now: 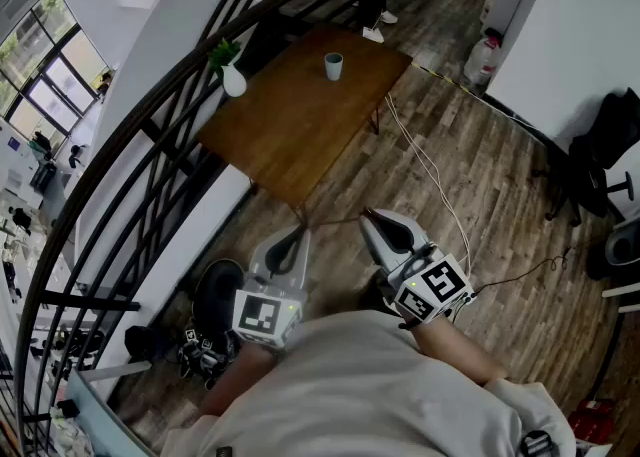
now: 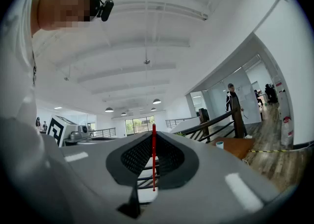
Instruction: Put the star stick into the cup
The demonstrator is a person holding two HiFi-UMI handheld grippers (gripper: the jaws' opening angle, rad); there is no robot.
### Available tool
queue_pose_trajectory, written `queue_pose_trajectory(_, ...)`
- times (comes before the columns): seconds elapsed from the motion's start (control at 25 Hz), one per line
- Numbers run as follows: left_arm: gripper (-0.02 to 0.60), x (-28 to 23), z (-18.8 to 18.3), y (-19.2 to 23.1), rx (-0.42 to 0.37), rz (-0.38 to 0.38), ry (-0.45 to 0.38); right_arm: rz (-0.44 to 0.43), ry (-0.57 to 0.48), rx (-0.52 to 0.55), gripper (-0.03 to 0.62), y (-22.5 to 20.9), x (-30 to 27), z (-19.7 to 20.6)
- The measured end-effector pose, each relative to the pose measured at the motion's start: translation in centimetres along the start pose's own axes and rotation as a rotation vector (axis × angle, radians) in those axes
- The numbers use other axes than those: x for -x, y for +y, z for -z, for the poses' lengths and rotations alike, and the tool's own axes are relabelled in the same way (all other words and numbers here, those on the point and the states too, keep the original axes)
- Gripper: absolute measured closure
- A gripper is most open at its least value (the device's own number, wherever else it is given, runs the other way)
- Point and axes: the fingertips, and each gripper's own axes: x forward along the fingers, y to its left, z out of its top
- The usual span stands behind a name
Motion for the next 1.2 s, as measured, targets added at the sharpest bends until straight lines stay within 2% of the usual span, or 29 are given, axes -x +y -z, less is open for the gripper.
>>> queue_pose_trajectory(0.4, 0.58, -1.2, 0.3, 1.3, 0.022, 0.005, 0.005, -0.002, -0.003, -0.015, 0.569, -1.0, -1.4, 0.3)
queue_pose_trajectory(0.76, 0.58, -4.0, 0.9, 1.0, 0.018, 0.019, 0.019, -0.017, -0.025, -0.067, 0.569, -3.6, -1.4, 0.2)
queue_pose_trajectory(0.96, 0.58, -7.5, 1.2, 1.1, 0.011, 0.023, 0.028, -0.022, -0.021, -0.064, 0.569, -6.7, -1.6, 0.1)
queue_pose_trajectory(1.2, 0.58, -14.0, 1.3, -0.1, 0.017, 0.046, 0.032, -0.012, -0.026, -0.078, 0.569, -12.9, -1.2, -0.4)
